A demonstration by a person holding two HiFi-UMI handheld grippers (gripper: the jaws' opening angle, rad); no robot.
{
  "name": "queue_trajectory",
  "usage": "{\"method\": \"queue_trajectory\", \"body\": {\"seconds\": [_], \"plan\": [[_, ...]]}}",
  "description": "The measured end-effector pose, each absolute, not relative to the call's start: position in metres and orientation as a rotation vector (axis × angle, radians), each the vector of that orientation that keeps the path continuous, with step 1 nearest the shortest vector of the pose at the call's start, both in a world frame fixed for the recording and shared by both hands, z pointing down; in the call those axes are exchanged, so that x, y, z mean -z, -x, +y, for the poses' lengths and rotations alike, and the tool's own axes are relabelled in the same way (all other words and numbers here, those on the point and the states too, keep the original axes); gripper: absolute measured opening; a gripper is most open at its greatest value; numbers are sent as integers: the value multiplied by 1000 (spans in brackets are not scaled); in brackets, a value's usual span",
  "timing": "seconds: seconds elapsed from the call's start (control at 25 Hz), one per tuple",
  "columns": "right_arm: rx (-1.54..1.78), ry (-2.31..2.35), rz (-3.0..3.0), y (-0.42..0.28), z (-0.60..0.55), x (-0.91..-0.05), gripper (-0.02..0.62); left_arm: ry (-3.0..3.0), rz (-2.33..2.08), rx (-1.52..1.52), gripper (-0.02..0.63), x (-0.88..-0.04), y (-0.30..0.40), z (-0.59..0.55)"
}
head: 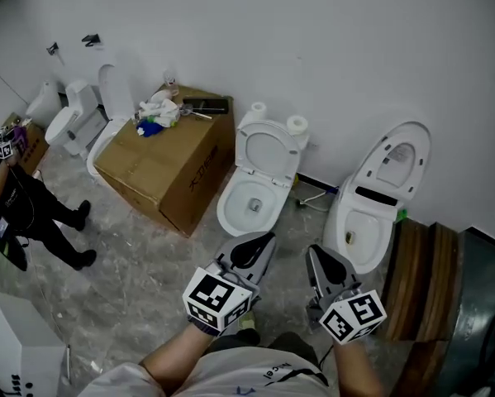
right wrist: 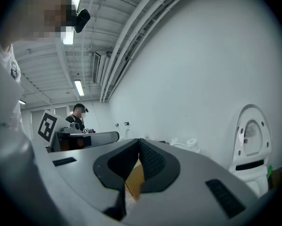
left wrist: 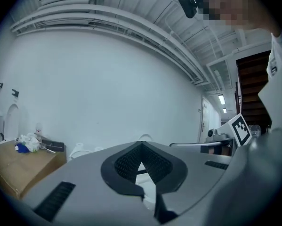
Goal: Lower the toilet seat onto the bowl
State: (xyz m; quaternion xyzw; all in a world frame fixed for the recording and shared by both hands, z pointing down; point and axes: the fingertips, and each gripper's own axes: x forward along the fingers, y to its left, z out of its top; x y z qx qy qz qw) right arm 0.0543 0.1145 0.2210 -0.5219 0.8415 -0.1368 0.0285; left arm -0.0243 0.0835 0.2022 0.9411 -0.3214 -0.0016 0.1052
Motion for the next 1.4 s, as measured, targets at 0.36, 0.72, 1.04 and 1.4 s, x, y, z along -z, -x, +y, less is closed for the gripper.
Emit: {"method": "queue_trajectory", "body": {"seconds": [0.36,0.72,1.04,1.4], "plan": [[424,1638,2644,-67,2,-246,15,-2762,-959,-21,6,-230,13,-26],[392,1559,2768,-96,-146,-276,15,-2742,-1048,-80,6,-256,-29,-161],[434,1499,2923,-140,-270,-328,17,-2713,-1102,-126,6,-297,-82,-277],[506,1556,3043,-170,-370,-433,22,-2589,-1132,-202,6,-387,-99,-371]]}}
